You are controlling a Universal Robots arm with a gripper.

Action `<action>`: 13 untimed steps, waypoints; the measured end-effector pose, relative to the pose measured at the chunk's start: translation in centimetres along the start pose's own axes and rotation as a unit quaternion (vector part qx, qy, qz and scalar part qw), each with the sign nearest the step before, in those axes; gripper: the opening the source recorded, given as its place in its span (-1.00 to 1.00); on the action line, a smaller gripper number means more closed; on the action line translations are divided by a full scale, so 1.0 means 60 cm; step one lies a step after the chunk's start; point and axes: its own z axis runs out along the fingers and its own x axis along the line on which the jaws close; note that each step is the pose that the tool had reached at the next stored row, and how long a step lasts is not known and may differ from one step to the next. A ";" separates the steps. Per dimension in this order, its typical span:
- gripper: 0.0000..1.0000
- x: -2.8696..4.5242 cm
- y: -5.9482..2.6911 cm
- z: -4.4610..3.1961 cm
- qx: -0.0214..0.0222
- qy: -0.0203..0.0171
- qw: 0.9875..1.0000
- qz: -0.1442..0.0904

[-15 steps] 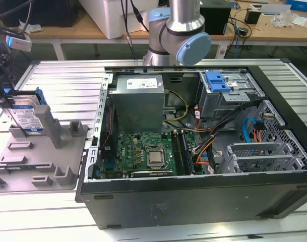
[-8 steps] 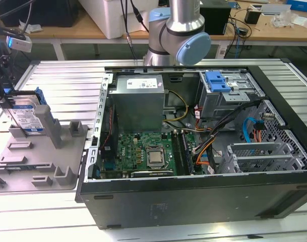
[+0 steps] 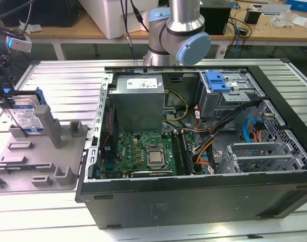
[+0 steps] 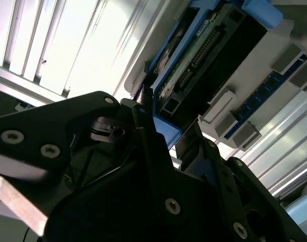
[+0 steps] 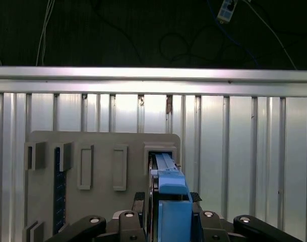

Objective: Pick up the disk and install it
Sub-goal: 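Pick up the disk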

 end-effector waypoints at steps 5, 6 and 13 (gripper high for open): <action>-0.16 0.000 0.000 0.000 0.000 0.000 1.000 0.000; -0.26 0.000 0.000 0.000 0.000 0.000 1.000 0.000; -0.26 0.000 0.001 0.000 0.000 0.000 1.000 0.000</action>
